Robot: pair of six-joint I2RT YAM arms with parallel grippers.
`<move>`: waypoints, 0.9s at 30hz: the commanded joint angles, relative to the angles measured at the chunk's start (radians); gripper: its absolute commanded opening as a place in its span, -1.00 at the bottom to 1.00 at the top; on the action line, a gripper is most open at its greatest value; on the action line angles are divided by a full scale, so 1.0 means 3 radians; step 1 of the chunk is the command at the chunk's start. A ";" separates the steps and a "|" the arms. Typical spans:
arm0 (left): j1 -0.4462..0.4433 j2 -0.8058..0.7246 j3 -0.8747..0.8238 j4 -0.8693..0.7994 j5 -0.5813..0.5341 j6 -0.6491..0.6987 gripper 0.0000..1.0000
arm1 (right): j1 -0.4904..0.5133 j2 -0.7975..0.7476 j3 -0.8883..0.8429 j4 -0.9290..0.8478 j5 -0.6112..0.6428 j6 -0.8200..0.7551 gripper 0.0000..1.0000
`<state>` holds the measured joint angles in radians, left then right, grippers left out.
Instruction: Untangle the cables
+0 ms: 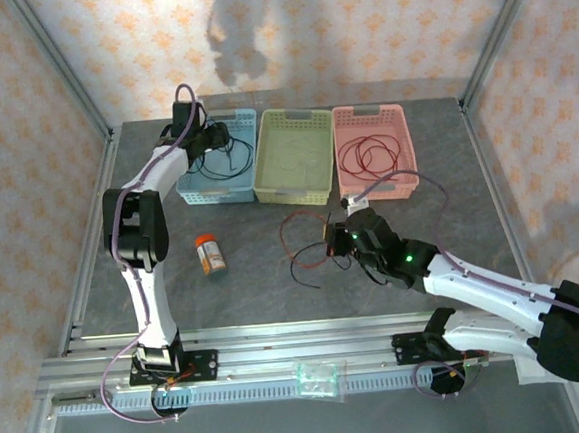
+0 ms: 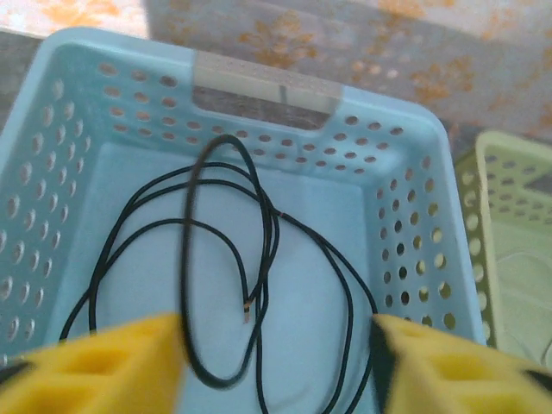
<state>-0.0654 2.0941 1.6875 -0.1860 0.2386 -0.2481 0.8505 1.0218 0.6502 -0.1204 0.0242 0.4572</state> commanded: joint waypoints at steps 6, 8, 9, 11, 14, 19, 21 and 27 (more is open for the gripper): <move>-0.0013 -0.0368 -0.0294 0.0139 -0.0374 -0.0031 0.99 | 0.0009 -0.0181 -0.0039 -0.0251 0.0369 0.0176 -1.00; -0.0031 -0.0450 -0.0373 0.0144 -0.0431 -0.0007 0.98 | 0.0008 -0.0222 -0.0030 -0.0304 0.0421 0.0202 -1.00; -0.0038 -0.0485 -0.0405 0.0135 -0.0466 0.0010 0.98 | 0.0008 -0.0239 -0.0029 -0.0320 0.0433 0.0206 -1.00; -0.0065 -0.0565 -0.0468 0.0106 -0.0560 0.0049 0.99 | 0.0011 -0.0275 -0.0015 -0.0349 0.0473 0.0210 -1.00; -0.0130 -0.0764 -0.0601 0.0092 -0.0635 0.0112 0.99 | 0.0010 -0.0315 0.0023 -0.0373 0.0512 0.0205 -1.00; -0.0302 -0.1310 -0.1120 0.0254 -0.0523 0.0240 0.98 | 0.0007 -0.0334 0.0140 -0.0394 0.0483 0.0211 -1.00; -0.0376 -0.1554 -0.1386 0.0369 -0.0353 0.0258 0.98 | 0.0003 -0.0343 0.0199 -0.0427 0.0469 0.0240 -1.00; -0.0659 -0.2183 -0.2161 0.0737 0.0359 0.0279 0.83 | -0.0084 -0.0394 0.0394 -0.0494 0.0252 0.0212 -1.00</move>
<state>-0.2363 1.4830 1.1110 -0.0414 0.2253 -0.1818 0.8379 0.9272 0.7170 -0.2481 0.1173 0.5163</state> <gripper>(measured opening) 0.923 0.044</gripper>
